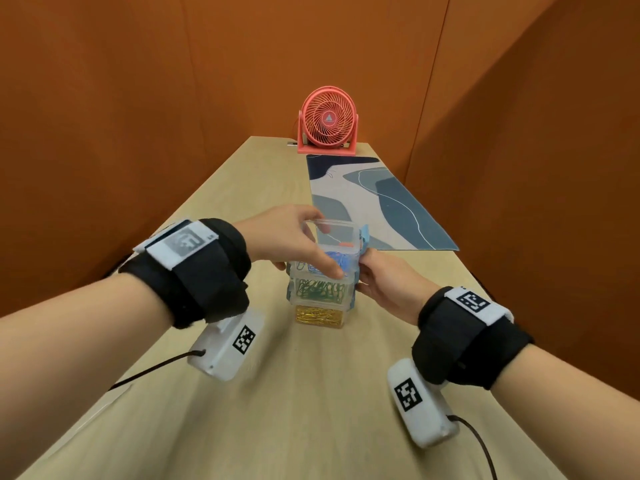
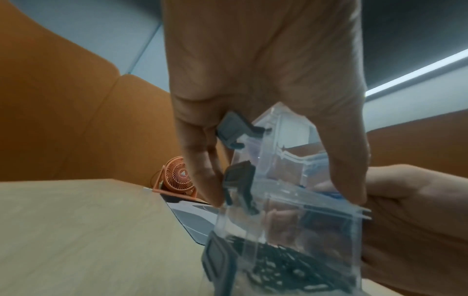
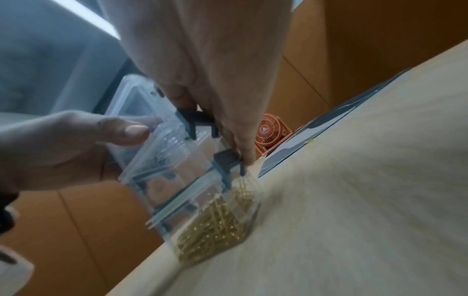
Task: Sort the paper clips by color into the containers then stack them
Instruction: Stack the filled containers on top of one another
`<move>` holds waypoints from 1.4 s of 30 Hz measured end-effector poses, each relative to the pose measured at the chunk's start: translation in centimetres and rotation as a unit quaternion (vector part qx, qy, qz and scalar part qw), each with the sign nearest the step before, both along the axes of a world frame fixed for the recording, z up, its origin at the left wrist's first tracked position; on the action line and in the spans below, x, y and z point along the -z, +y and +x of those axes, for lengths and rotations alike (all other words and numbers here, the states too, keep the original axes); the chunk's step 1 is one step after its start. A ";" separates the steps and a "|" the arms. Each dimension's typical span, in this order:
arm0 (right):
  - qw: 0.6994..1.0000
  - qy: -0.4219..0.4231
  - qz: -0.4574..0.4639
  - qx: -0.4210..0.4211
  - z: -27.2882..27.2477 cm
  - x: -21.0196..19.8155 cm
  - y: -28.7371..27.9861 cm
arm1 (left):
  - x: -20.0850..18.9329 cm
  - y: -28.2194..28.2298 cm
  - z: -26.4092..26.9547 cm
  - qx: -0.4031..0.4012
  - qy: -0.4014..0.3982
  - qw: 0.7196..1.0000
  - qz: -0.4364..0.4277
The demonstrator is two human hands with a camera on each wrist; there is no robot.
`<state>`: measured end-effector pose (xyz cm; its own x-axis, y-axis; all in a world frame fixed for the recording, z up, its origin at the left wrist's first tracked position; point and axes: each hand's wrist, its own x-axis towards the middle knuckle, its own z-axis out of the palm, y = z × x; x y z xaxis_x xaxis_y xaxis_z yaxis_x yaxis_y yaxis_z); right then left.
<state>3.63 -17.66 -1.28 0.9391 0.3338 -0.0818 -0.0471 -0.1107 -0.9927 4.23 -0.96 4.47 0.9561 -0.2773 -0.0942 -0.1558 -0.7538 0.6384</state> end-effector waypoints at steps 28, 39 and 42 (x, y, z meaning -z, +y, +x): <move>0.960 -0.125 -0.249 0.019 -0.3 0.1 -0.7 | -2.0 3.3 1.4 -0.142 -0.018 0.990 0.017; 0.978 0.083 -0.190 0.000 -0.8 0.4 0.1 | 2.7 6.1 0.9 -0.179 0.126 0.951 0.217; 0.978 0.127 -0.164 0.005 -1.0 0.6 0.8 | 2.6 4.8 0.5 -0.164 0.035 0.960 0.224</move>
